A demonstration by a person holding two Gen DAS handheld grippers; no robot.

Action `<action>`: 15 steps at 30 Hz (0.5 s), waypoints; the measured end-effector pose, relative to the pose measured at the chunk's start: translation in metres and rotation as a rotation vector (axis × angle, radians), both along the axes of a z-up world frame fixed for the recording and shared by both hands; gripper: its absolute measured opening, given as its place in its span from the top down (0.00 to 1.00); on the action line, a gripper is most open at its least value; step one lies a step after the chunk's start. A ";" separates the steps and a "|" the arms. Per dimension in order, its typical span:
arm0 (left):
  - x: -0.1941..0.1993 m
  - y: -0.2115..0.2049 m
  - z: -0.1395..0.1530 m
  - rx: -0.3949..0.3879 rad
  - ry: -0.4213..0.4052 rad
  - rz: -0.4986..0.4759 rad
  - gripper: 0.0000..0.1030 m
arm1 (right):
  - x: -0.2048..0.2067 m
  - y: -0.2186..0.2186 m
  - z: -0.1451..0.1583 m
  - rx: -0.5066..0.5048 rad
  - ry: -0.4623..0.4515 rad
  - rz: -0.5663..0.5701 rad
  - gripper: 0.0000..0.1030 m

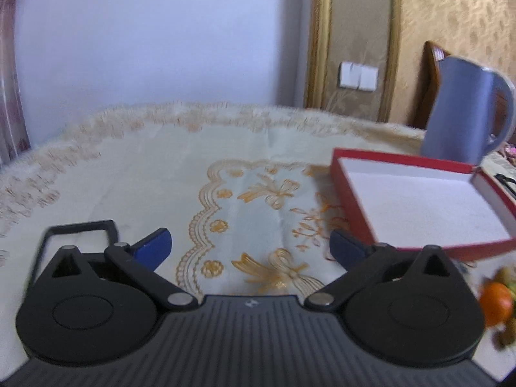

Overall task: Organize fruits
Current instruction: 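Move both tools toward the fruits in front of the red box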

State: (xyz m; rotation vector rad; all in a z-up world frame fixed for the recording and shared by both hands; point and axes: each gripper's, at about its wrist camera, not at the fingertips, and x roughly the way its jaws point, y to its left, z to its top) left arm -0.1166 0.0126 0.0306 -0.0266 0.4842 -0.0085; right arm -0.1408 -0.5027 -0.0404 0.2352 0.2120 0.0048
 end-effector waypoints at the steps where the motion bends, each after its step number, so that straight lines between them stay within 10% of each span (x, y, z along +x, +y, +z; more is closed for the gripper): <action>1: -0.011 -0.003 0.003 0.005 -0.020 -0.010 0.00 | -0.008 -0.001 0.000 0.023 -0.015 0.015 0.00; 15: -0.111 -0.082 0.010 0.090 -0.083 -0.173 0.02 | -0.057 0.076 -0.044 -0.237 0.136 0.222 0.00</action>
